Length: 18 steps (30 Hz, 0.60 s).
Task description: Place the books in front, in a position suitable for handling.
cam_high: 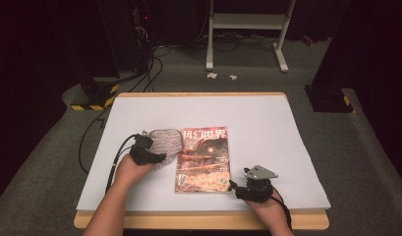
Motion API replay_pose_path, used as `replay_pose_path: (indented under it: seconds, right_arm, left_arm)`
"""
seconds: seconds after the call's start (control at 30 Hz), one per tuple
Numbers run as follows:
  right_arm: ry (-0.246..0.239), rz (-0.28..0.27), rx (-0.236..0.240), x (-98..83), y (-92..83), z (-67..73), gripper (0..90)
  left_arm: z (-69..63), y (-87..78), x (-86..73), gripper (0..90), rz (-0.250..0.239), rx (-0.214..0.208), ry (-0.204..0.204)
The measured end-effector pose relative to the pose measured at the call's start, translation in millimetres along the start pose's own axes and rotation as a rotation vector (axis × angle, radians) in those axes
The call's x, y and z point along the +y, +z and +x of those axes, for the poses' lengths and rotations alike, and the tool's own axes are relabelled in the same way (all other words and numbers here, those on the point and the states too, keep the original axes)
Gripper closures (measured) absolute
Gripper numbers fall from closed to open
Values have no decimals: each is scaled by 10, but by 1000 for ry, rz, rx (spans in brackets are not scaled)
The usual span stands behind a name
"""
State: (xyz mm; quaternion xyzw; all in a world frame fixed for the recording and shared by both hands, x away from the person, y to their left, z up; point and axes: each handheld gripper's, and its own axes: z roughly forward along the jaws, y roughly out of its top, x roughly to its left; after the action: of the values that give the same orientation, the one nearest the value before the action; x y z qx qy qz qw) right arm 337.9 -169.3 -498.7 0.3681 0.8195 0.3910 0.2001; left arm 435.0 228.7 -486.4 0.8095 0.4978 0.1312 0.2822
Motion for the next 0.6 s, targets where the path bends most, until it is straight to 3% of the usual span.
replay_pose_path:
  seconds: [0.1, 0.17, 0.33, 0.47, 0.6]
  right_arm:
    - [3, -8, -3, 4, 1, 0, 279]
    - [-1, -13, -5, -3, 2, 3, 286]
    - [-1, -29, -15, -20, -19, -15, 296]
    - [-9, -50, -33, -11, -58, -47, 305]
    - [-4, -55, -45, -7, -67, -87, 306]
  left_arm:
    - [-3, -22, -68, 490, -48, -20, 9]
    - [-4, -31, -127, 534, -90, -28, 11]
    - [-22, -93, -262, 576, -188, -30, 8]
    - [-76, -190, -354, 581, -264, -9, 35]
    - [-87, -287, -395, 581, -310, -13, 42]
